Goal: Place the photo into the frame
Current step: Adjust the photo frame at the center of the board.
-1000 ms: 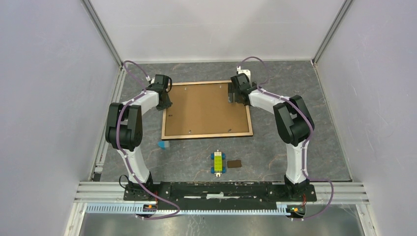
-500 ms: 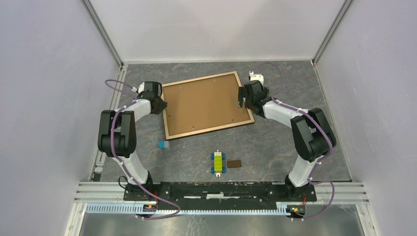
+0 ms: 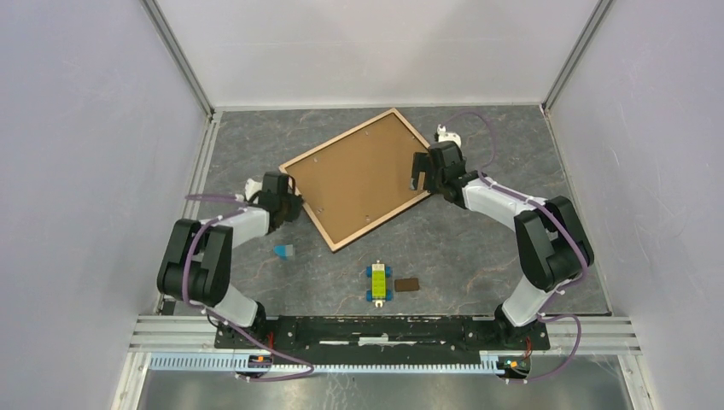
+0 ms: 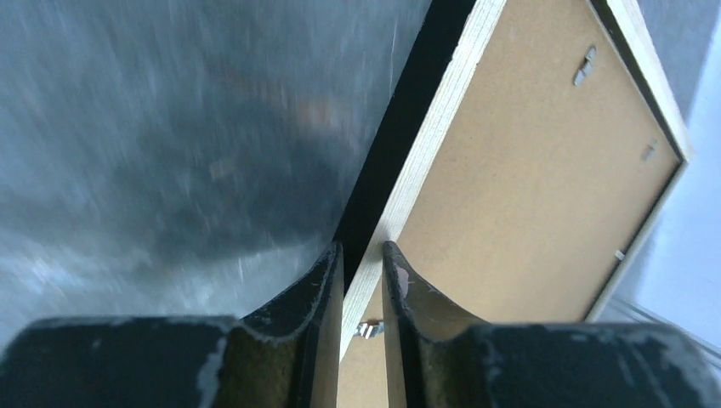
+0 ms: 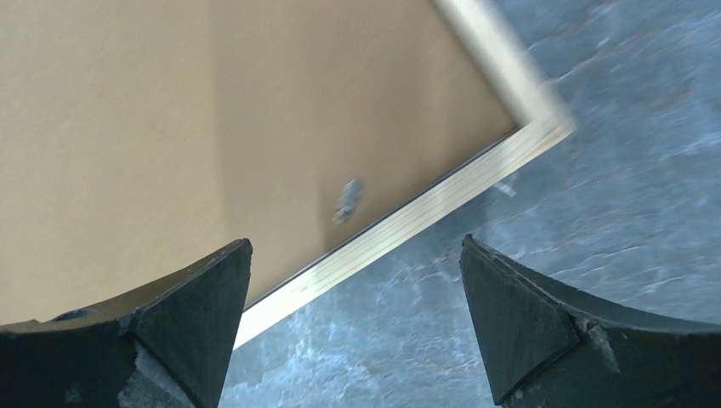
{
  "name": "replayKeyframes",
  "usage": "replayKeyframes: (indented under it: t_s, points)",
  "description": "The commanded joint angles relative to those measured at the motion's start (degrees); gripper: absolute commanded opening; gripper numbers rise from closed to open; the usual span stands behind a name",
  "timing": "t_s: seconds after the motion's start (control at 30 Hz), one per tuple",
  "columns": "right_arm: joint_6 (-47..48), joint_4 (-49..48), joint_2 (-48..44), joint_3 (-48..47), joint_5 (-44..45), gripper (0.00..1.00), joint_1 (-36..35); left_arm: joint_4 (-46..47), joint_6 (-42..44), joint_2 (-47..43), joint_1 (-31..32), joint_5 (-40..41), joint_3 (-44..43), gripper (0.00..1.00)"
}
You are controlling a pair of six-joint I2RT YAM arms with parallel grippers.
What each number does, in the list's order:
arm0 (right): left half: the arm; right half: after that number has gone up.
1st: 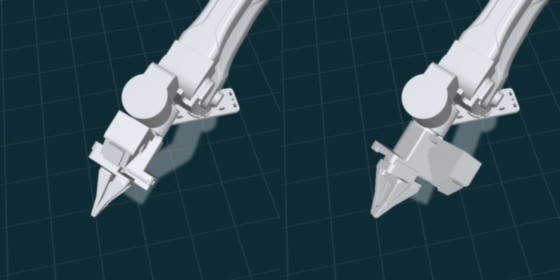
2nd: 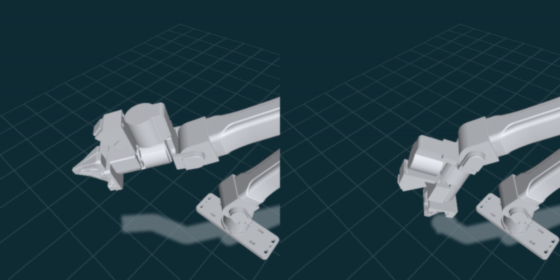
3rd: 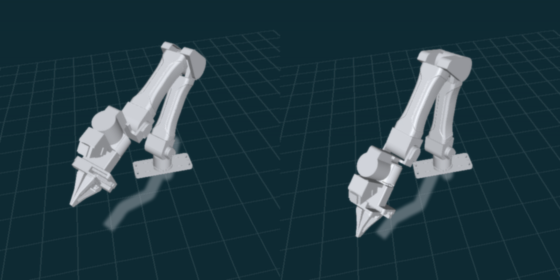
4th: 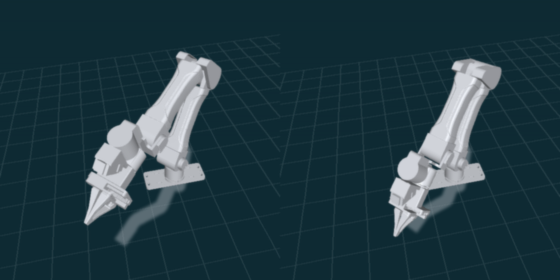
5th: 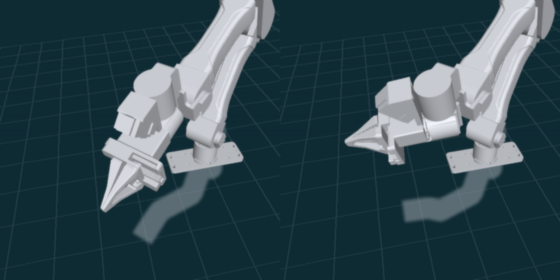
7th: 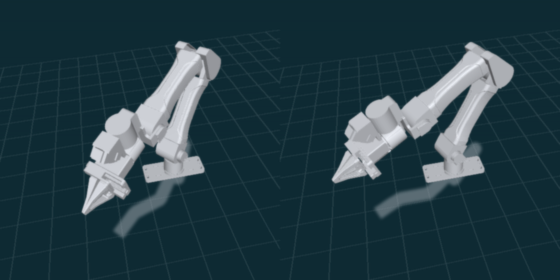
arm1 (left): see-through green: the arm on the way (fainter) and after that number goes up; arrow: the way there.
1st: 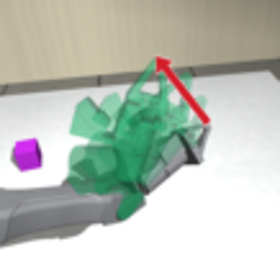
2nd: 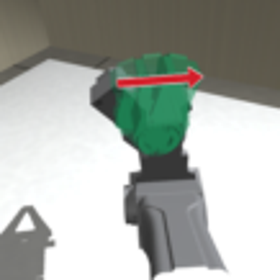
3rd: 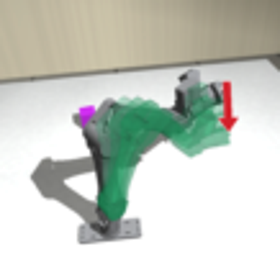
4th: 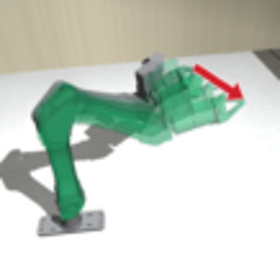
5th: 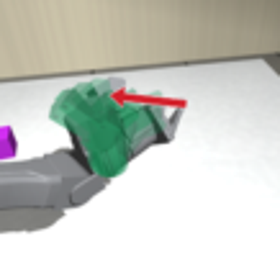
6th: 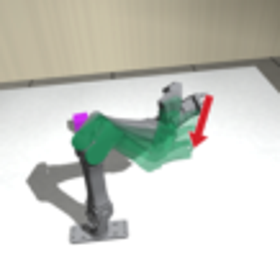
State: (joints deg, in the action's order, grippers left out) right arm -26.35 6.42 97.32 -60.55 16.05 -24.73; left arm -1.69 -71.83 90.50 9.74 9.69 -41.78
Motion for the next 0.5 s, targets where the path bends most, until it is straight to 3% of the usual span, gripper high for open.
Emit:
replayKeyframes:
  t_s: [0.0, 0.13, 0.27, 0.3, 0.37, 0.4, 0.43, 0.47]
  points:
    - [-5.03, -3.21, -2.32, 5.13, -9.13, 0.98, 0.04, 10.12, -20.22, -3.97, 6.68, -2.53, 12.14, 0.02]
    - [-10.32, -0.57, -2.86, 5.82, -4.38, 0.97, 0.43, 16.45, -25.54, -8.24, 9.15, 3.83, 19.14, 0.02]
    - [-11.92, -2.99, -4.16, 8.43, -1.82, 0.97, 0.99, 16.44, -20.08, -11.46, 9.15, 0.45, 19.54, 0.05]
    - [-12.12, -2.99, -3.8, 8.32, -2.37, 0.97, 1.41, 17.3, -16.38, -12.17, 9.15, -1.39, 19.74, 0.13]
    - [-12.82, -2.98, -3.22, 8.33, -3.51, 0.96, 2.3, 22.82, -5.43, -14.54, 8.81, -6.23, 21.03, 0.49]
    - [-12.83, -3.16, -3.14, 8.55, -3.66, 0.96, 2.64, 22.76, -0.97, -16.72, 8.81, -7.95, 21.21, 0.83]
    - [-12.52, -3.24, -3.34, 8.83, -3.85, 0.96, 2.91, 20.5, 1.64, -18.84, 8.79, -8.15, 21.21, 0.99]
    - [-11.77, -4.01, -3.74, 9.43, -4.38, 0.95, 3.24, 19.73, 5.3, -21.41, 8.81, -8.27, 21.5, 1.0]
